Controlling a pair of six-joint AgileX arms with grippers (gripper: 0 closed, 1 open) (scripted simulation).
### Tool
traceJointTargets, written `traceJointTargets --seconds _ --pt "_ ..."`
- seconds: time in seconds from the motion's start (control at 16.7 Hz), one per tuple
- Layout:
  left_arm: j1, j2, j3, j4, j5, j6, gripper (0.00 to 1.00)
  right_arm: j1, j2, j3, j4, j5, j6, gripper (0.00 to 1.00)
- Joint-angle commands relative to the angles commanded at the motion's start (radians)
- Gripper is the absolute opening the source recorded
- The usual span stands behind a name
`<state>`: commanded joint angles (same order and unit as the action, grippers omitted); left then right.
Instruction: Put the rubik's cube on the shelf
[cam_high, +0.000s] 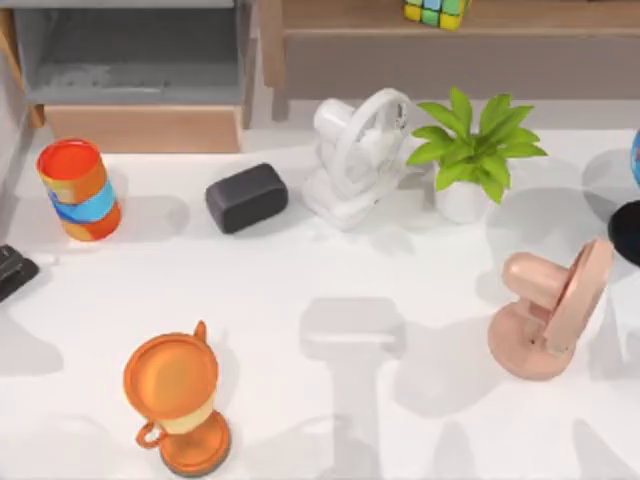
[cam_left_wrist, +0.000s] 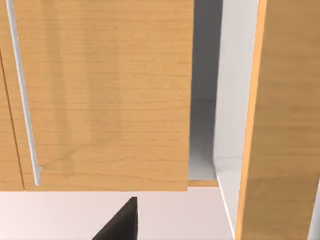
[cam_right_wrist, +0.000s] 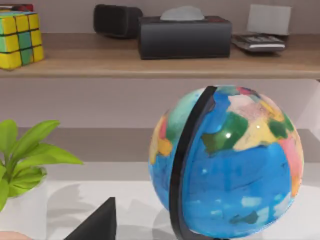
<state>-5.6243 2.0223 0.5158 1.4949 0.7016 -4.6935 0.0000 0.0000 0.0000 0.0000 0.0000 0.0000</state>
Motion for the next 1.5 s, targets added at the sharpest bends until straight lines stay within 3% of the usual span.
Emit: traceJointTargets --seconds 0.54,1.14,1.5 --pt "0.000 0.000 0.000 0.000 0.000 0.000 0.02 0.000 0.000 0.000 0.000 0.000 0.000 1.00" --pt "0.000 0.011 0.002 -0.011 -0.001 -0.003 0.00 0.000 0.000 0.000 0.000 0.000 0.000 1.00" --pt "-0.084 0.073 0.153 -0.095 -0.083 -0.007 0.00 0.000 0.000 0.000 0.000 0.000 0.000 1.00"
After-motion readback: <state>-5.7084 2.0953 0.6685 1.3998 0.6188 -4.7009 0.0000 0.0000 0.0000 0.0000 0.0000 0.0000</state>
